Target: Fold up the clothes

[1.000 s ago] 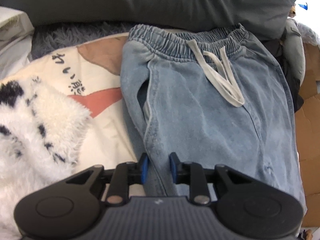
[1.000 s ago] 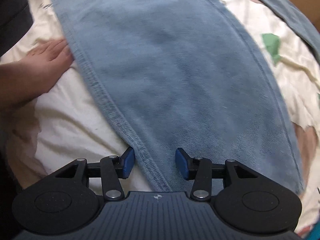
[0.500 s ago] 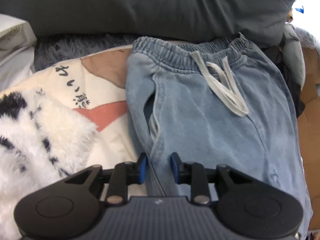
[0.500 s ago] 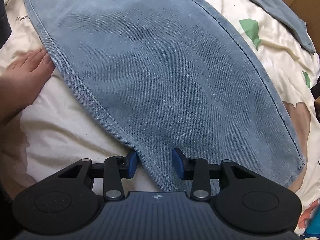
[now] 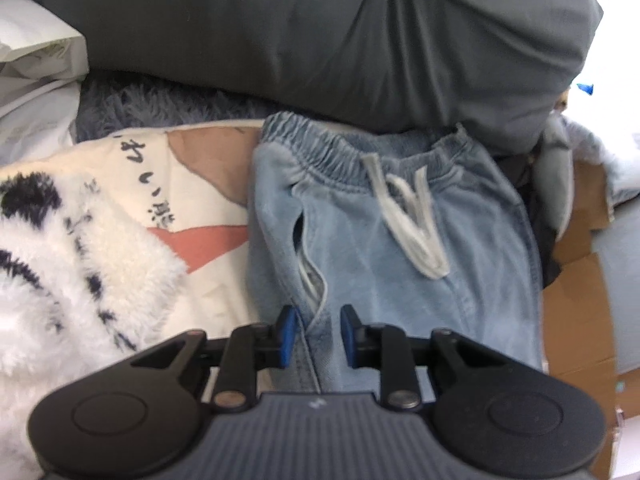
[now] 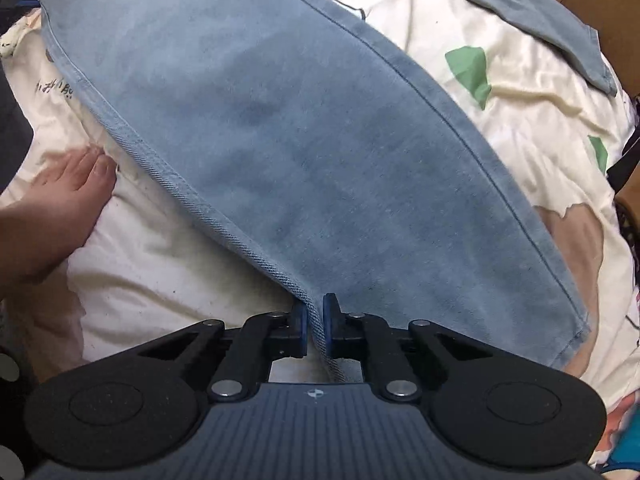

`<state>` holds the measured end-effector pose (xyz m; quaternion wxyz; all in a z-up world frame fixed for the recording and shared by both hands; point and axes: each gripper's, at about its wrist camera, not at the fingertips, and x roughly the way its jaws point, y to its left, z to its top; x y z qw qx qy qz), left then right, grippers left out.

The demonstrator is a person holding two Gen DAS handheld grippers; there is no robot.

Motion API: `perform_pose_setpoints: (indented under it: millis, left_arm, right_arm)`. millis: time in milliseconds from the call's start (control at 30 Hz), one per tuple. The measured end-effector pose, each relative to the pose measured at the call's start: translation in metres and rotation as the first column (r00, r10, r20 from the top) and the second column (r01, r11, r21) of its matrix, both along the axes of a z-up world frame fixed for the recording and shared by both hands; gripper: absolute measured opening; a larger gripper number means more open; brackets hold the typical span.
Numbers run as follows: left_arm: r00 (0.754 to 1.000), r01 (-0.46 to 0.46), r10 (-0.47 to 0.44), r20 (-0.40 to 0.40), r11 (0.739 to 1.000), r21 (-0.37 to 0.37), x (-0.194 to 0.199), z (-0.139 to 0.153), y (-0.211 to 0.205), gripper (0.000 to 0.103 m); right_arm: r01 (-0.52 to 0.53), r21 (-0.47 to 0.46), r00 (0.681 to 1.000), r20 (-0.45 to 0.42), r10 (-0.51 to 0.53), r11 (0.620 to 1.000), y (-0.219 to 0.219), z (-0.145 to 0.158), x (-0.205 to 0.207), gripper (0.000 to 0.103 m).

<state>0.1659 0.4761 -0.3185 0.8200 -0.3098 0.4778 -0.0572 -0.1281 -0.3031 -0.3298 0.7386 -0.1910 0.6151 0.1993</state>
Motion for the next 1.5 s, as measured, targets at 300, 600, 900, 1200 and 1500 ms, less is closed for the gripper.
perform_pose_setpoints:
  millis: [300,600,900,1200,1500]
  left_arm:
    - [0.999,-0.002,0.003,-0.046,1.000,0.021,0.005,-0.025,0.000,0.027]
    - [0.996,-0.012,0.019,-0.093,0.997,0.074,0.001,-0.036,0.000,0.058]
    - [0.999,-0.015,0.016,-0.050,1.000,0.015,0.010,-0.034,0.004,0.040]
    - [1.000,-0.002,0.001,-0.019,0.999,-0.038,0.010,0.000,0.014,0.022]
    - [0.999,0.011,-0.012,-0.032,1.000,-0.023,0.025,0.032,-0.001,0.011]
  right_arm:
    - [0.034,-0.016,0.999,-0.001,-0.035,0.999,0.008,-0.026,0.007,0.007]
    - [0.009,-0.048,1.000,0.020,-0.008,0.999,0.022,-0.039,-0.008,0.034]
    - [0.050,0.005,0.999,-0.017,-0.050,0.999,0.016,-0.028,-0.003,0.006]
    - [0.045,0.019,0.999,0.016,-0.045,0.999,0.008,0.014,0.005,0.003]
    - [0.092,0.017,0.990,0.104,-0.093,0.996,0.005,0.059,0.024,0.002]
